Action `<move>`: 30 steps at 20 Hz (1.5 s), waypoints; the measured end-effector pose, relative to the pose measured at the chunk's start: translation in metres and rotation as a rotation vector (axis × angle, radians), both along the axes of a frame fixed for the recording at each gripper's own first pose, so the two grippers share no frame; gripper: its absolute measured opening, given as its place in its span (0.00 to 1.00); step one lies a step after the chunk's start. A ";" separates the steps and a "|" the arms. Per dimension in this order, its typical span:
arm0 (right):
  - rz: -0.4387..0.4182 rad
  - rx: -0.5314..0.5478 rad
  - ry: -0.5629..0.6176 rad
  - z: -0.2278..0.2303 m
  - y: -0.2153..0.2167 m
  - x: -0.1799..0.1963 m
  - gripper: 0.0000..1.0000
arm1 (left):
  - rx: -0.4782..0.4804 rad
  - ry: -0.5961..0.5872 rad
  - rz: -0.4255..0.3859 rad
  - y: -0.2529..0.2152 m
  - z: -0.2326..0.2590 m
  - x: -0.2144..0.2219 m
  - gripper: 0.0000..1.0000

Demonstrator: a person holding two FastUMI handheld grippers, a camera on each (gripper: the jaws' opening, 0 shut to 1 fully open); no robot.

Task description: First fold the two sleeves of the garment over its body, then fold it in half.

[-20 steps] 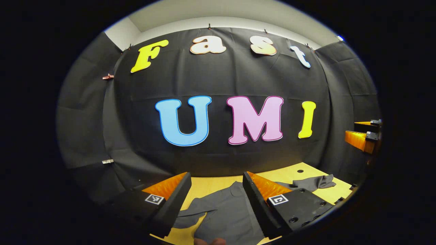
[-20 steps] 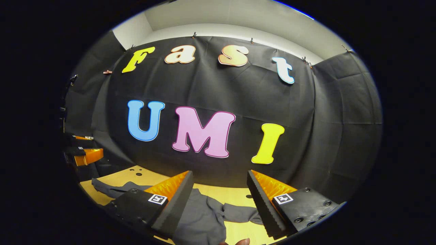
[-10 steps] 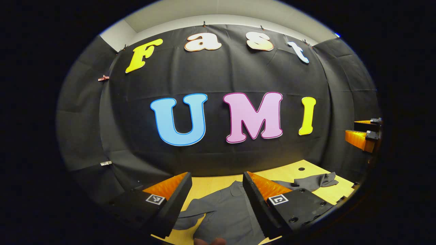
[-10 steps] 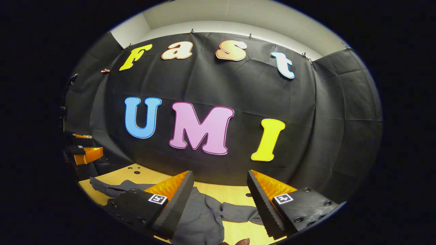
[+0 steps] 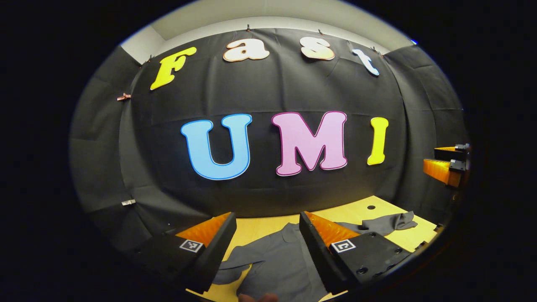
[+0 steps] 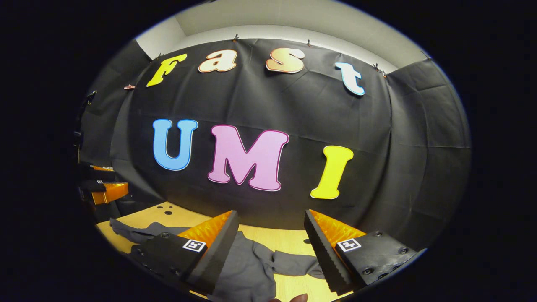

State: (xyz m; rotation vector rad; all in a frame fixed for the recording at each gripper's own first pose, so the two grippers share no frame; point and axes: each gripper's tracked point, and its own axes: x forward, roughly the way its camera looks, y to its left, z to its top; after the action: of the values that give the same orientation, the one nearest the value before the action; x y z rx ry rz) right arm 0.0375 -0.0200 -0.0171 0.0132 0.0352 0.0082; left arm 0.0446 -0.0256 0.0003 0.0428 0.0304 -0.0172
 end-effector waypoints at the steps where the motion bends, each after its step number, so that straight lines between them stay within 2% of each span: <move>1: -0.003 0.002 0.004 -0.003 -0.004 0.001 0.97 | 0.001 0.001 -0.002 -0.002 0.001 0.001 0.95; 11: -0.075 -0.003 0.029 -0.021 -0.061 0.020 0.97 | -0.010 0.020 -0.002 -0.020 -0.006 0.016 0.98; 19: -0.086 -0.008 0.061 -0.044 -0.090 0.038 0.98 | -0.012 0.036 0.000 -0.045 -0.012 0.034 0.98; 21: -0.094 0.003 0.095 -0.061 -0.102 0.046 0.97 | -0.007 0.043 0.000 -0.052 -0.015 0.038 0.98; 22: -0.101 0.008 0.112 -0.072 -0.111 0.051 0.92 | -0.003 0.046 0.002 -0.056 -0.018 0.039 0.98; 23: -0.108 0.012 0.129 -0.082 -0.119 0.057 0.97 | 0.002 0.051 0.003 -0.058 -0.018 0.040 0.97; 30: -0.172 0.023 0.282 -0.184 -0.192 0.094 0.98 | 0.016 0.094 0.002 -0.085 -0.031 0.046 0.97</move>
State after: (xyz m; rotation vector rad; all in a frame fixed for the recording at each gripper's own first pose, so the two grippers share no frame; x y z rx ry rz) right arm 0.1312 -0.2123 -0.2010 0.0407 0.3162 -0.1650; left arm 0.0902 -0.1102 -0.0306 0.0583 0.1246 -0.0173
